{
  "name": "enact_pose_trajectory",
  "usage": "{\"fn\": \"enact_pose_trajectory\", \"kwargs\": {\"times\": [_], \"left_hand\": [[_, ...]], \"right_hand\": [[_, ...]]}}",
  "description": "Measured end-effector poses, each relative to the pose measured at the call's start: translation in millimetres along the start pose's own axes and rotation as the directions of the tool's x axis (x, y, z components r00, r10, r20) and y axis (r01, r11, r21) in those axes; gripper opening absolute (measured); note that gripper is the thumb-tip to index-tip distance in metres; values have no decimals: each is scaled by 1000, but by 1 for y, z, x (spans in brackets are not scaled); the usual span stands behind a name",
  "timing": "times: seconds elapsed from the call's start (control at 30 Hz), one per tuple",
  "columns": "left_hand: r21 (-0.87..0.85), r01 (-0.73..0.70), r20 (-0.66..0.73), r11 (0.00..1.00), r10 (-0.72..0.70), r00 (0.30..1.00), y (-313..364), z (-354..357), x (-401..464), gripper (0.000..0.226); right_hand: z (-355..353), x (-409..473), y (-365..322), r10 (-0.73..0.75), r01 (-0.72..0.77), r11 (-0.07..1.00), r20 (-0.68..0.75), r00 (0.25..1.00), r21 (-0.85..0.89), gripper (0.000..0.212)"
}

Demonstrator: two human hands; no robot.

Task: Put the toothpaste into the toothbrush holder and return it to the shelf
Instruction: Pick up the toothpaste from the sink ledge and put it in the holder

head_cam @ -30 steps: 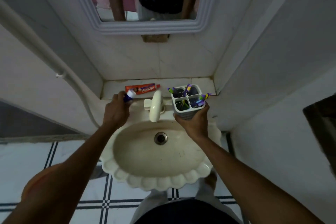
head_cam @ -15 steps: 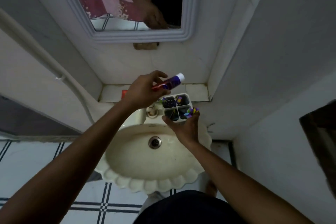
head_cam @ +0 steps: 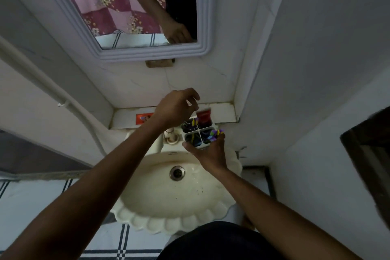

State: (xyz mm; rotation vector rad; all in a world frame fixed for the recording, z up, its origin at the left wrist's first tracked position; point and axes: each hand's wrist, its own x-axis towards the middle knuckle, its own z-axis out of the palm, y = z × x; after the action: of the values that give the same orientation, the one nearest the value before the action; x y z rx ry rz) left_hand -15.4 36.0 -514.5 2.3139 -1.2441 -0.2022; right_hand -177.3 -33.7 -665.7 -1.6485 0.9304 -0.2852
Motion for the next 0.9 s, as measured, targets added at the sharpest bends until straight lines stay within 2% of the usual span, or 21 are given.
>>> {"fn": "enact_pose_trajectory", "kwargs": {"times": [0.1,0.23,0.53,0.63,0.73,0.9], "left_hand": [[-51,6,-64,999,-9,998,-4,-1,-3,18],[-166,61,-125,984,-82,989,-22,-6,-13,12],[-348,227,-267,909,-328,906,-99,-15,-44,16],[-422,304,-249,854,-431,867,-135,-2,-55,17],[-337,371,-216,865,-454,864,-166,17,-61,20],[-226,429,-72,875,-454,888,-202,38,-47,25]], "right_hand": [[-1,0,2,2,-2,1000,-11,1000,12,135],[-1,2,5,-11,11,1000,-30,999,3,144],[5,9,19,-43,47,998,-79,996,49,113],[10,15,28,-43,49,997,-85,995,62,111],[15,16,33,-19,24,998,-87,996,63,109],[20,1,12,-39,51,995,-124,992,89,104]]}}
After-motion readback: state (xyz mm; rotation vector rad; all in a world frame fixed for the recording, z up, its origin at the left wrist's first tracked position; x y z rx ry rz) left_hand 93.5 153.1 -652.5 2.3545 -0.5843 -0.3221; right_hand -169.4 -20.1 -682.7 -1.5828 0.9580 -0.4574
